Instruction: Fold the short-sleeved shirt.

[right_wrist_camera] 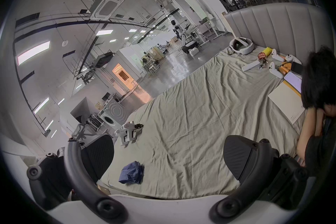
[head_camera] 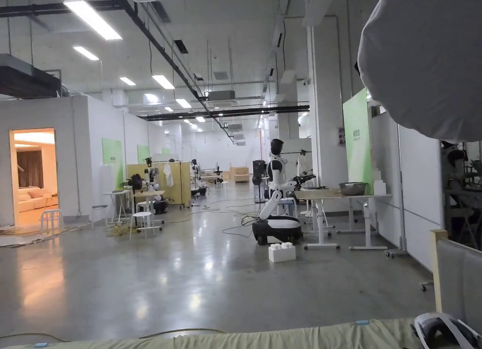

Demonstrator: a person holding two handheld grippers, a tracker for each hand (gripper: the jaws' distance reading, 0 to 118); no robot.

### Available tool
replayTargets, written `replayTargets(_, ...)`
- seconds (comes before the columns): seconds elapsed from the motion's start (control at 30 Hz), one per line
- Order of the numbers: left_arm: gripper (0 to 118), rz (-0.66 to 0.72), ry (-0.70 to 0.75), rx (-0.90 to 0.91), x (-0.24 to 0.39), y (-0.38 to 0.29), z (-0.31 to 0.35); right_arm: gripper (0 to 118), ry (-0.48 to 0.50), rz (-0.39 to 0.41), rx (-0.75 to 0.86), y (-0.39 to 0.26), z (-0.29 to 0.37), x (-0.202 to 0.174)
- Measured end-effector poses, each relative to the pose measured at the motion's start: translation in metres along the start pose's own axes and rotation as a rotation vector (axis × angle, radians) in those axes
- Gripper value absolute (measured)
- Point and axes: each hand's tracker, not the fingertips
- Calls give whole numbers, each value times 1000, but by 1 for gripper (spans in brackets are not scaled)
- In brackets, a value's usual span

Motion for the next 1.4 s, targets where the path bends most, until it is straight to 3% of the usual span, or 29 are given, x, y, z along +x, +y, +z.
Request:
replayTargets(0.2, 118, -8, -2, 21, 2, 4, 2, 118, 106, 4, 112, 3, 4, 6)
replayTargets(0.27, 118, -16, 6, 28, 2, 4, 3, 118, 169, 55, 192, 0, 7, 10)
replayTargets(0.37, 118, -32, 21, 33, 4, 4, 3, 118, 235, 210, 270, -6, 12, 17)
replayTargets(0.5, 118, -48, 19, 40, 6, 3, 4, 118, 211, 364, 267, -13, 16, 6)
replayTargets(0.7, 118, -83, 43, 61, 11, 1, 6, 118, 74, 556, 361, -27, 15, -10)
replayTargets(0.77, 118, -83, 63, 71, 10, 0, 7, 118, 29, 607, 361, -30, 15, -30)
replayTargets(1.07, 118, -124, 107, 131, 12, 0, 13, 118, 33, 618, 386, -31, 16, -47)
replayTargets(1.4, 118, -110, 104, 78, 7, -11, -8, 118, -40, 649, 331, -26, -5, -46)
